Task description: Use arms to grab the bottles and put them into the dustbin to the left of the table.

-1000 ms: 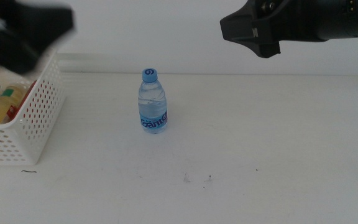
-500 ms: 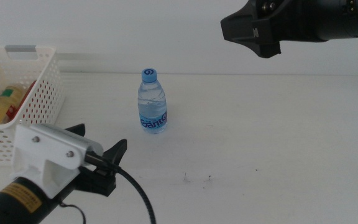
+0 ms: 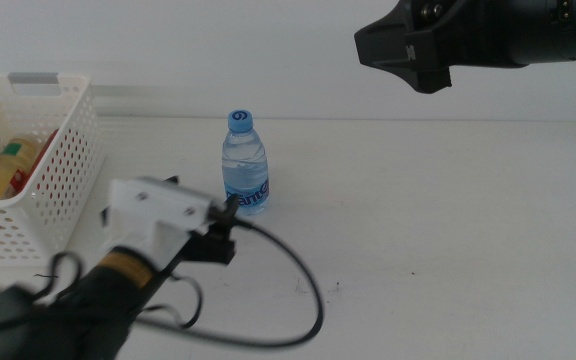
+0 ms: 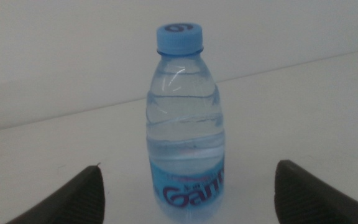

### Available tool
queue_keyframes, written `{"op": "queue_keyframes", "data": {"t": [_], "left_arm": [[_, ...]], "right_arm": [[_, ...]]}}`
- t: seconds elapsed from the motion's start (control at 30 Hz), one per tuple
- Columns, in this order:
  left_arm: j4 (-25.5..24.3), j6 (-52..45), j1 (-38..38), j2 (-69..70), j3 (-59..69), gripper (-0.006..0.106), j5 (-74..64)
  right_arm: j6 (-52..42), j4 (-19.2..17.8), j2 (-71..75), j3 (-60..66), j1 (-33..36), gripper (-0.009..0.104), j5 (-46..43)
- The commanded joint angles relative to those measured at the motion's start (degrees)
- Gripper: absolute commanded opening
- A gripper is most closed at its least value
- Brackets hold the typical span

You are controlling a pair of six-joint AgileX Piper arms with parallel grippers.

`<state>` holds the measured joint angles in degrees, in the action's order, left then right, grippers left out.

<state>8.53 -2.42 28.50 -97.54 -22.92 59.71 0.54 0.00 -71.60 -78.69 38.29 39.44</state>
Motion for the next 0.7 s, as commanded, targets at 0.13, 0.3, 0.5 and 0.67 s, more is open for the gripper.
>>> {"op": "queue_keyframes", "data": {"t": [0.13,0.3,0.5,0.67], "left_arm": [[1.01,1.36,0.1,-11.09,-10.39,0.094,1.79],[3.58,1.11,0.1,-17.14,-16.44,0.094,1.34],[3.5,1.11,-0.72,-22.96,-23.55,0.094,-1.36],[3.76,1.11,-1.6,-27.29,-28.63,0.094,-2.57]], "right_arm": [[-0.19,-0.73,0.41,-0.24,-0.18,0.081,-0.38],[-0.19,-0.73,0.41,-0.24,-0.18,0.081,-0.38],[-0.19,-0.73,0.41,-0.24,-0.18,0.081,-0.38],[-0.19,-0.73,0.41,-0.24,-0.18,0.081,-0.38]]}}
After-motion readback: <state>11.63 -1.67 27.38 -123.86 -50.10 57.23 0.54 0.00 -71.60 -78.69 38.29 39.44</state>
